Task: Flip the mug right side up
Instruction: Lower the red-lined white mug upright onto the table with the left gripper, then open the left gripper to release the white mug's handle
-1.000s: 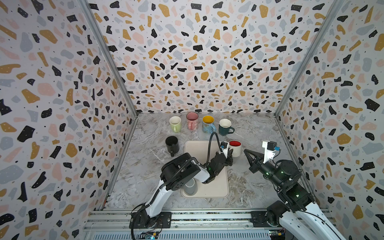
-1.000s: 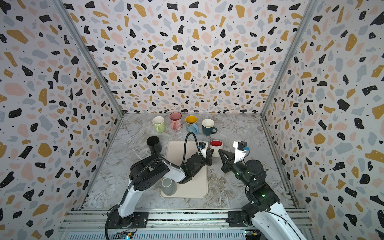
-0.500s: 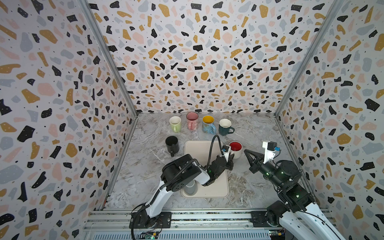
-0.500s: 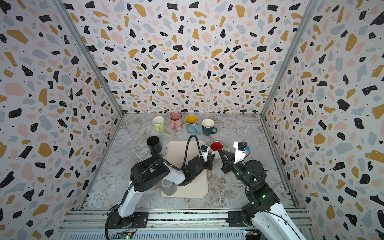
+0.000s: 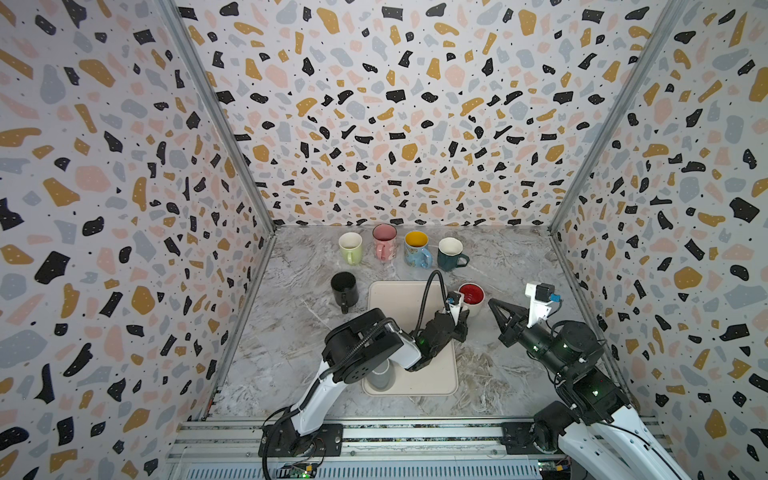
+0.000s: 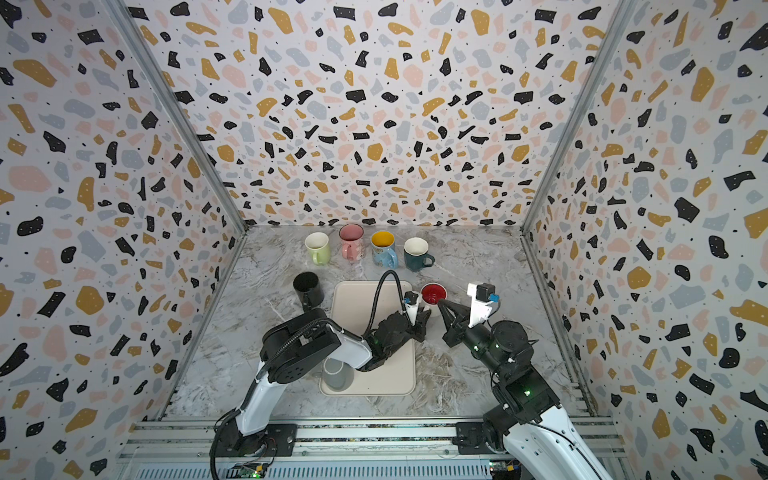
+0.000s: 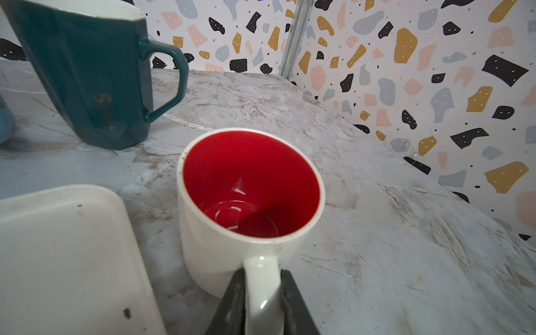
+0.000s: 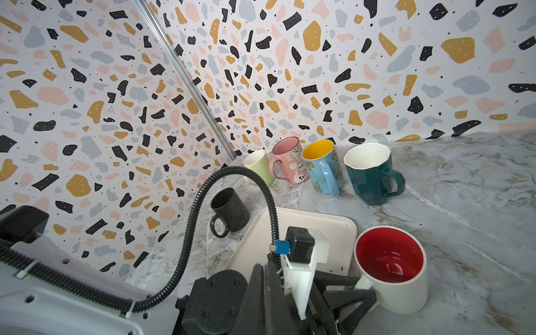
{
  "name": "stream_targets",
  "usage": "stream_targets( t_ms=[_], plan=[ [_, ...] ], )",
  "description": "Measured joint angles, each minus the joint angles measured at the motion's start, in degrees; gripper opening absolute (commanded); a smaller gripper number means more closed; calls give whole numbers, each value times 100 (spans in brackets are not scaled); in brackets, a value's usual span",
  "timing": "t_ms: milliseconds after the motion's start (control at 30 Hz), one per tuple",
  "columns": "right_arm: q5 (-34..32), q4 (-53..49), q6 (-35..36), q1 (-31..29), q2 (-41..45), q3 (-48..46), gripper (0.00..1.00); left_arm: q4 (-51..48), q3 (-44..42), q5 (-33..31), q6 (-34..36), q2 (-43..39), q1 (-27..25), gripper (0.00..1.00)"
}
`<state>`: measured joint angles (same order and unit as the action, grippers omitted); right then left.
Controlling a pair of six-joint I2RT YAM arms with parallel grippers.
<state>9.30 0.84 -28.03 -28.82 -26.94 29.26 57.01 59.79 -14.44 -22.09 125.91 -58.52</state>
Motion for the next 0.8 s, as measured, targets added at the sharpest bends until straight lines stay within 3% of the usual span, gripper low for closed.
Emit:
stream_targets(
  t_ms=[800],
  plan=[
    [-146, -52, 4, 7, 81, 0, 0, -603, 1161, -466, -402, 605, 125, 21]
  ],
)
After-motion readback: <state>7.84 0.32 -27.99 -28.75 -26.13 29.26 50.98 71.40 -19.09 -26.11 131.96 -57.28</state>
